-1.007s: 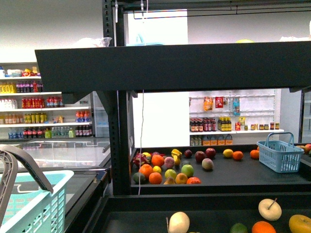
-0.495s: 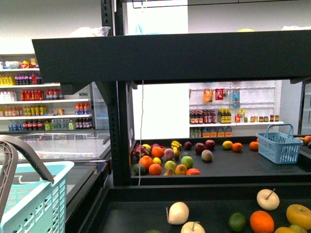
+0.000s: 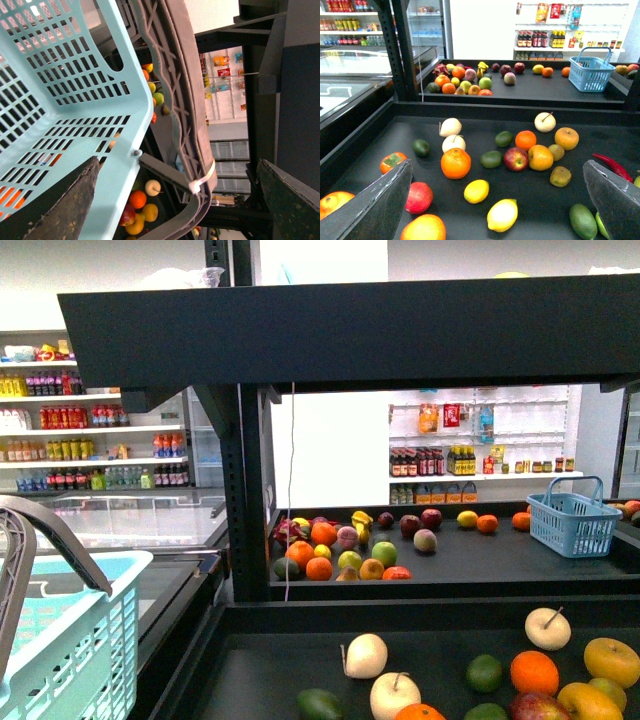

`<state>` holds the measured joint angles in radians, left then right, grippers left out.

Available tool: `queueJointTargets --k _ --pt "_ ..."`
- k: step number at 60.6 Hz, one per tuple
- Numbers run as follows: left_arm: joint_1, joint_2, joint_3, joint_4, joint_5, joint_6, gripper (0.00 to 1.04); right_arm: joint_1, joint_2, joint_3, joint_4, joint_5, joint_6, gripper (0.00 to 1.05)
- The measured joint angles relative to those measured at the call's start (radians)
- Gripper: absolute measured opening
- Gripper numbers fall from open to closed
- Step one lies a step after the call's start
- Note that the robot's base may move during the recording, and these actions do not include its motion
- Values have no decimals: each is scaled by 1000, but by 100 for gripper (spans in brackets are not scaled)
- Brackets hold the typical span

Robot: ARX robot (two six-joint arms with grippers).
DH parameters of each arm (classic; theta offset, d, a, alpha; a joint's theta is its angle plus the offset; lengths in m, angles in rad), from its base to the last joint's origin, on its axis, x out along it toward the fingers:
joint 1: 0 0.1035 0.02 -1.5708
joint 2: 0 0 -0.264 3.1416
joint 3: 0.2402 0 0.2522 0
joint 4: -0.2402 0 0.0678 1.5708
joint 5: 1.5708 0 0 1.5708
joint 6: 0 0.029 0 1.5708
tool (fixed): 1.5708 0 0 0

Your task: Pick lemon from shelf

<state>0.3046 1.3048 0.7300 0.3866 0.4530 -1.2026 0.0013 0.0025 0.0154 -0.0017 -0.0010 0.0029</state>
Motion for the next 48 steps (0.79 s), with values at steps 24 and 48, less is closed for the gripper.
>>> queueJointTargets --k 24,48 --pt "-21 223 138 156 -43 -105 97 0 0 0 0 0 0 102" --pt "-61 269 217 116 -86 -103 50 0 0 0 0 0 0 102"
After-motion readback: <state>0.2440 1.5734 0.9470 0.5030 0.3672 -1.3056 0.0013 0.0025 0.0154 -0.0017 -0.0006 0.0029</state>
